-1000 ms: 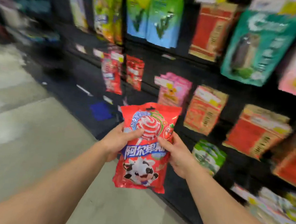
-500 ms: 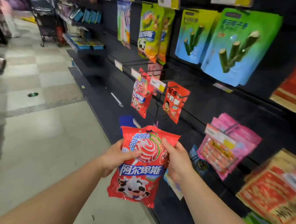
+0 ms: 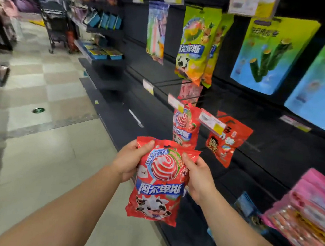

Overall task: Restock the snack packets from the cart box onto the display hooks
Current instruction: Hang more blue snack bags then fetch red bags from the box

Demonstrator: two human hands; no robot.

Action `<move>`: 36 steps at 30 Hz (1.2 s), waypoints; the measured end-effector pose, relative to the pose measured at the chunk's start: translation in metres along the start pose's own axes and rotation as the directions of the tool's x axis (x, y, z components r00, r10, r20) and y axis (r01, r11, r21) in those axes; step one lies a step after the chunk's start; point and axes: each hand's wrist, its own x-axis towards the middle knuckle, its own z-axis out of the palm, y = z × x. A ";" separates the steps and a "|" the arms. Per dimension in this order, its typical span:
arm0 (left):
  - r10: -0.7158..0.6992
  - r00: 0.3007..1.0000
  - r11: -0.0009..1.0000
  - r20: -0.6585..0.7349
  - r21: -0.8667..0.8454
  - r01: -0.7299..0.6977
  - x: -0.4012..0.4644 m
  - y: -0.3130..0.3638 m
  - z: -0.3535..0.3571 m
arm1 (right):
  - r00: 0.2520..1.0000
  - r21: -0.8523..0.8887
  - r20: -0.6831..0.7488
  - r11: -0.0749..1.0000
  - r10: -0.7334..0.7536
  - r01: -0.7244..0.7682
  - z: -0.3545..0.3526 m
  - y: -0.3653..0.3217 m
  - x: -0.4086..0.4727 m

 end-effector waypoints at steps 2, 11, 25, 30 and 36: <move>-0.028 0.999 1.000 0.035 0.007 0.028 0.032 0.005 -0.022 | 0.999 0.022 -0.040 1.000 0.004 -0.003 0.021 0.005 0.019; -0.153 0.966 0.988 0.209 0.067 0.142 0.150 0.039 -0.080 | 0.955 0.089 -0.291 0.992 -0.063 0.093 0.093 0.015 0.078; -0.284 0.922 0.956 0.262 0.147 0.253 0.230 0.031 -0.057 | 0.934 0.114 -0.358 0.993 0.008 0.036 0.072 0.004 0.130; -0.281 0.923 0.957 0.262 0.155 0.247 0.258 0.027 -0.045 | 0.930 0.074 -0.367 0.996 -0.022 0.053 0.061 -0.003 0.147; -0.270 0.911 0.959 0.313 0.175 0.224 0.285 0.037 -0.026 | 0.928 0.031 -0.370 0.997 -0.051 0.068 0.051 -0.018 0.165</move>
